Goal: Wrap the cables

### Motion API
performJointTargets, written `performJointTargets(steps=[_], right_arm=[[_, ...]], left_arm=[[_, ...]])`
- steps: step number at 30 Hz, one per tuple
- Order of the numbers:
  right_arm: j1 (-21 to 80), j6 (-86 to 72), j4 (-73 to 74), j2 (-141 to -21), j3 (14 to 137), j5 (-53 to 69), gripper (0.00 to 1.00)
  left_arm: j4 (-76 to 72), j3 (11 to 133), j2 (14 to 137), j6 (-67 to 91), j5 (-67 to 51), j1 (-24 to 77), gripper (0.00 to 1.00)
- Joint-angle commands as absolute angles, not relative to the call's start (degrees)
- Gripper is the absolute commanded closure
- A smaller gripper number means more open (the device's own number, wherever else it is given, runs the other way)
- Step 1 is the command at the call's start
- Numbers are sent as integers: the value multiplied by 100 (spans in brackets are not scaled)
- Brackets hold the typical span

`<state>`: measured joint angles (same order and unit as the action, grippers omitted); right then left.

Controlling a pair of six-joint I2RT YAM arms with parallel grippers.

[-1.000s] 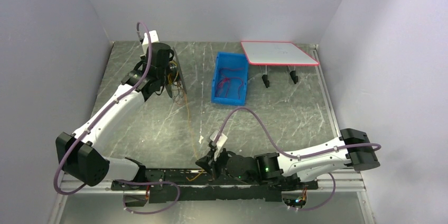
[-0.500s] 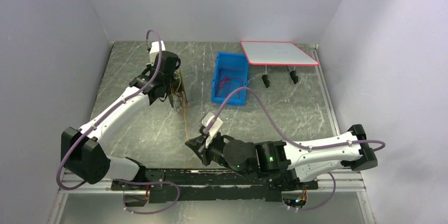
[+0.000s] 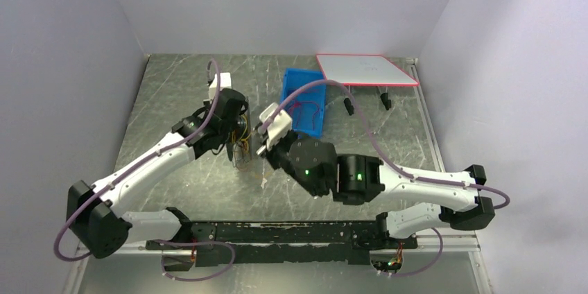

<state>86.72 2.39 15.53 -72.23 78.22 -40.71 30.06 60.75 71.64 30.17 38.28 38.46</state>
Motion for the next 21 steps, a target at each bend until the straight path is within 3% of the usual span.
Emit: performJointTargets(steps=[1, 11, 21], right_arm=[[8072, 914, 1726, -7140, 7980, -3629, 100], [6912, 1446, 1191, -7424, 7970, -3135, 100], [5809, 1238, 798, -7962, 8325, -2294, 100]], left_arm=[[2948, 5938, 6528, 2765, 3728, 4129, 93], [3237, 5518, 5897, 2415, 2936, 4616, 93], [3576, 5383, 5777, 2308, 2906, 5089, 93]])
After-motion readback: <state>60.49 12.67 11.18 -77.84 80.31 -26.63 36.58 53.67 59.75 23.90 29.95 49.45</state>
